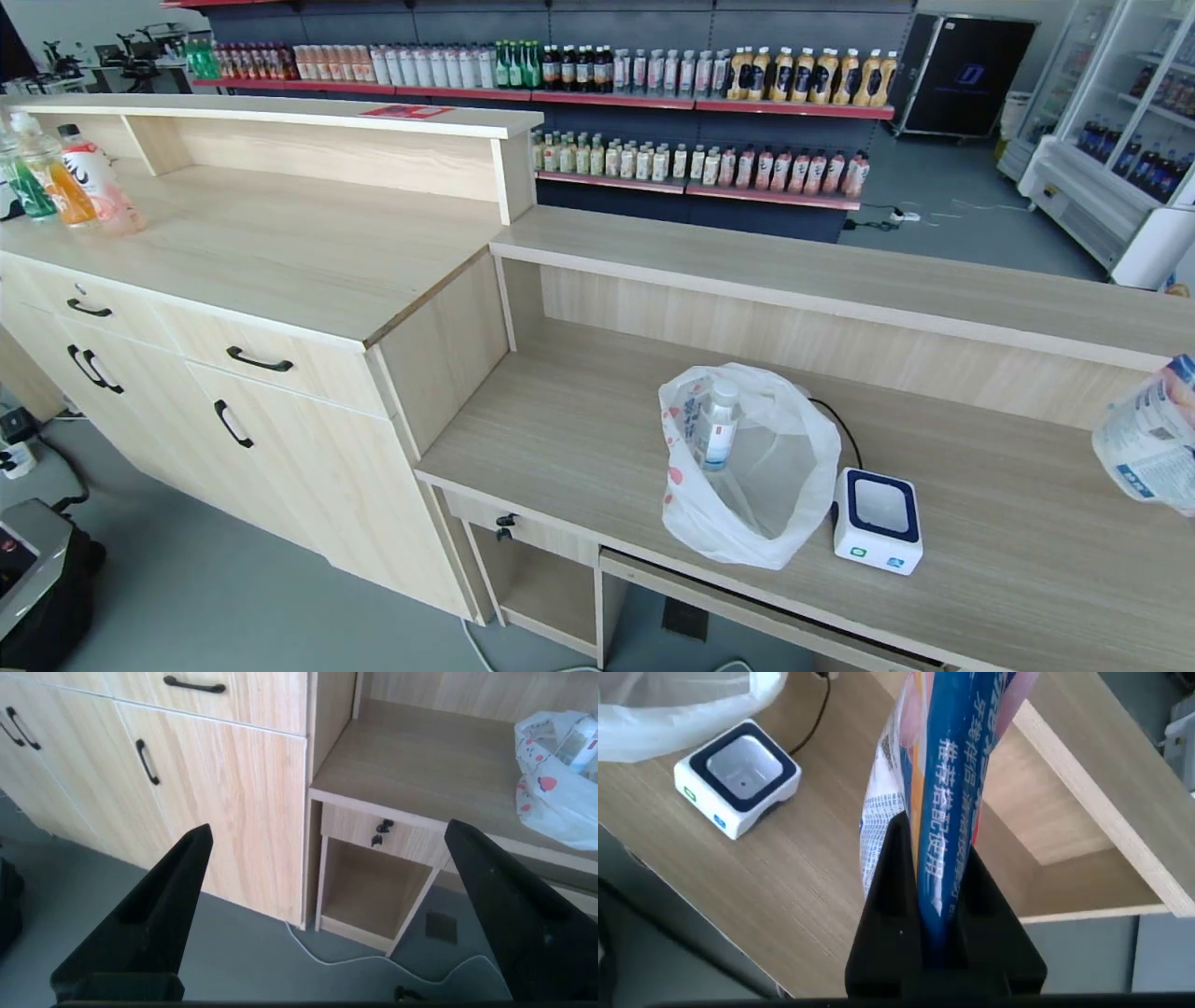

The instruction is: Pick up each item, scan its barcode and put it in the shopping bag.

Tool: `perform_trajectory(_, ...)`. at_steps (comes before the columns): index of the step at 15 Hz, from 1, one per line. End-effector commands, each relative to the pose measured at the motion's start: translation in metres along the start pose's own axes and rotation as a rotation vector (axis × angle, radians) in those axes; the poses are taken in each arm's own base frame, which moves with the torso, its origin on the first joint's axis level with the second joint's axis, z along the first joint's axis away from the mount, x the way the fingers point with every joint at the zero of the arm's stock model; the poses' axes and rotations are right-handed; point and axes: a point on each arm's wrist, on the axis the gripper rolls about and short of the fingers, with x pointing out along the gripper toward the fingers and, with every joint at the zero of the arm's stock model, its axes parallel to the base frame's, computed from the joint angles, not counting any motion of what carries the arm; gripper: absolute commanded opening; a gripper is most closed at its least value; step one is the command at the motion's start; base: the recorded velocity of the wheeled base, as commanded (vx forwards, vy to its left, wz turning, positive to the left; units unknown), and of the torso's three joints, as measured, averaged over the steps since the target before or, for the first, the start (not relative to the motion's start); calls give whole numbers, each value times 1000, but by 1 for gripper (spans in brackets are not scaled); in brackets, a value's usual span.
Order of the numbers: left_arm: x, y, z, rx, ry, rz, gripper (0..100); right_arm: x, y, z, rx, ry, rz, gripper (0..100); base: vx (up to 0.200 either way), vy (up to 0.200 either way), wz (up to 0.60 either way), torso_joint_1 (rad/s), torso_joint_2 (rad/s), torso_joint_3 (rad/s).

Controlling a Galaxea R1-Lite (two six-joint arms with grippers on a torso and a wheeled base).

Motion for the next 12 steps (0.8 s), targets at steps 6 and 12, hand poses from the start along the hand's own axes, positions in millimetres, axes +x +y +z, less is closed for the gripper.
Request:
perform_trajectory(6, 0, 0, 0, 0, 0, 1, 100, 85, 39, 42, 359, -10, 113, 0, 0, 0, 200, 0, 1, 0)
perform_trajectory(12, 0, 0, 0, 0, -2, 1, 100, 126, 69, 17, 407, 72, 253, 0, 0, 0, 0, 0, 0, 0)
